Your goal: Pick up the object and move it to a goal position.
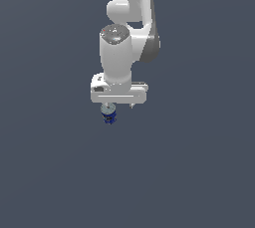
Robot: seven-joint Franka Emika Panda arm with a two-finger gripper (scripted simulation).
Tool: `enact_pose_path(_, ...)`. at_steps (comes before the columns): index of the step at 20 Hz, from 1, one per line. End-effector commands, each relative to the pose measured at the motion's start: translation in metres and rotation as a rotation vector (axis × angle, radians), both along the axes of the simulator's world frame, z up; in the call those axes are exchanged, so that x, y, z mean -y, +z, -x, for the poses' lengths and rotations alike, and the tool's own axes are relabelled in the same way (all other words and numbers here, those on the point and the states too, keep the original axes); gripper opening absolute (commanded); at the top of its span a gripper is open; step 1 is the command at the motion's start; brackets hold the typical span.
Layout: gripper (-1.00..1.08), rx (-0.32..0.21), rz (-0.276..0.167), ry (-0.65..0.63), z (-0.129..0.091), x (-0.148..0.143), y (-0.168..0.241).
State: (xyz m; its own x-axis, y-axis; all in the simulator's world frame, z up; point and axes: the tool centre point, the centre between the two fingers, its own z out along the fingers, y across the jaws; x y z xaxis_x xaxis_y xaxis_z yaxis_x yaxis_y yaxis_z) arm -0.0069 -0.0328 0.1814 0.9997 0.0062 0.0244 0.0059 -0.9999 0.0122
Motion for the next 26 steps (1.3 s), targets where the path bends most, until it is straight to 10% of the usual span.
enact_pose_path(1, 1.0, -0.003, 0.0, 0.018, 0.003, 0.005, -0.005)
enact_pose_path(26, 1.0, -0.026, -0.009, 0.224, 0.049, 0.061, -0.057)
